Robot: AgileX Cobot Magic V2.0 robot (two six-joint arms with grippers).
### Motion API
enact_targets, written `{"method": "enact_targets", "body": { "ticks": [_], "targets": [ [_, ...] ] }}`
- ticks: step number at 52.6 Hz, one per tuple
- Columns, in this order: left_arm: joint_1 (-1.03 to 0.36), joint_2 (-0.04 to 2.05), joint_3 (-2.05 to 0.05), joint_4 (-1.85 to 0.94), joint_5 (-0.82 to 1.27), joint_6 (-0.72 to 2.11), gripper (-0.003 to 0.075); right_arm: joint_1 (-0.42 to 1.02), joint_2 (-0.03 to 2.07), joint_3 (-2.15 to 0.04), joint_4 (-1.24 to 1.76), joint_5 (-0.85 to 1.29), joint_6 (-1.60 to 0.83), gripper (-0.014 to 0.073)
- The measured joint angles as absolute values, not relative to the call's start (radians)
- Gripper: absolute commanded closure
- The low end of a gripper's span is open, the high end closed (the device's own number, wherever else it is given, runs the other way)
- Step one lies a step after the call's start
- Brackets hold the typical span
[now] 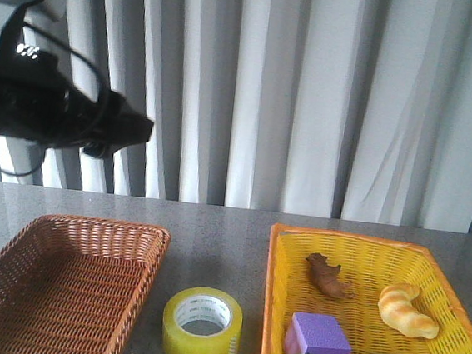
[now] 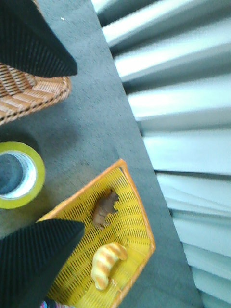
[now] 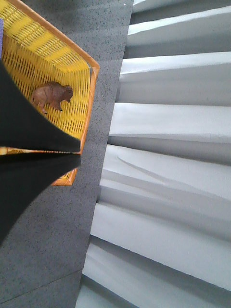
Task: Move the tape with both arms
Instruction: 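Move the left gripper down over the tape roll on the table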
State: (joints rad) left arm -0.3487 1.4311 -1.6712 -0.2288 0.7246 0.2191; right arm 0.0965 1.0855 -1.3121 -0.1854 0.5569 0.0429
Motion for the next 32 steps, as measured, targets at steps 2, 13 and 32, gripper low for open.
{"method": "enact_targets", "body": {
  "ticks": [2, 13, 32],
  "targets": [
    [-0.369, 1.471, -1.72, -0.228, 0.751, 0.22, 0.0134, 0.097, 1.085, -1.312, -0.185, 0.557, 0.043, 0.0601],
    [-0.433, 1.726, -1.929, -0.108, 0.953, 0.176, 0.0158, 0.097, 1.085, -1.312, -0.186, 0.558, 0.043, 0.0601],
    [-0.474, 2.032, -1.958, 0.0, 1.003, 0.08, 0.0196, 0.097, 1.085, -1.312, -0.186, 0.56, 0.043, 0.0601]
  ]
}}
